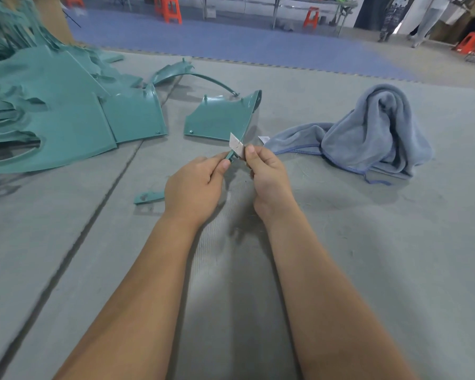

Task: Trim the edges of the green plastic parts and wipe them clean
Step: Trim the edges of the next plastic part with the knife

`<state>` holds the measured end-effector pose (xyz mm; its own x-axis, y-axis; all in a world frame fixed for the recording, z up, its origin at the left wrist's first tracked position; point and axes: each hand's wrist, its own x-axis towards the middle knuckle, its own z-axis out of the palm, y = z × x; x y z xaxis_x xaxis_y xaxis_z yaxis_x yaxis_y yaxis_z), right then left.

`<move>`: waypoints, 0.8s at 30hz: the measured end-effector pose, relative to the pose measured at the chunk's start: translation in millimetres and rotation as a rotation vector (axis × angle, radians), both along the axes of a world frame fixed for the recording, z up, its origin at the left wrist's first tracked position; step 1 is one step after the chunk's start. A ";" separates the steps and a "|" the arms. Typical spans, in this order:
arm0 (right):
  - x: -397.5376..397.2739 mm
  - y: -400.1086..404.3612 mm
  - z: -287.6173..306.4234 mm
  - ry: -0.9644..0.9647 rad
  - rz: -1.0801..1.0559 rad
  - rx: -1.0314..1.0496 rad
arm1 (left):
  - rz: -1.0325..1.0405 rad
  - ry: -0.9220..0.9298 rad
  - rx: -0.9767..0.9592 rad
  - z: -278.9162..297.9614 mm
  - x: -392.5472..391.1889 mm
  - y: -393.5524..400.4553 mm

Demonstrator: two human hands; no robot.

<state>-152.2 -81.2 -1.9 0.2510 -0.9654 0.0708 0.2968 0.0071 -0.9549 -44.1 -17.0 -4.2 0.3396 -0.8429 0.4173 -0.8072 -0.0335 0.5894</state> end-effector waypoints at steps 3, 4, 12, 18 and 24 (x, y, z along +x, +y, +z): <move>0.1 -1.4 0.1 -0.007 -0.028 0.010 | -0.006 0.000 -0.009 -0.5 0.1 1.1; -1.5 -4.2 1.9 -0.040 -0.075 0.055 | -0.016 -0.008 -0.007 -1.2 0.4 2.2; -7.5 -14.4 3.1 -0.193 -0.109 0.131 | -0.033 -0.023 -0.041 -0.5 2.0 7.7; -8.8 -11.8 13.4 -0.314 0.013 0.122 | -0.008 -0.058 -0.038 -0.3 2.4 5.5; -0.7 -11.8 9.5 -0.114 -0.023 -0.031 | -0.016 -0.053 -0.048 -0.5 2.0 5.4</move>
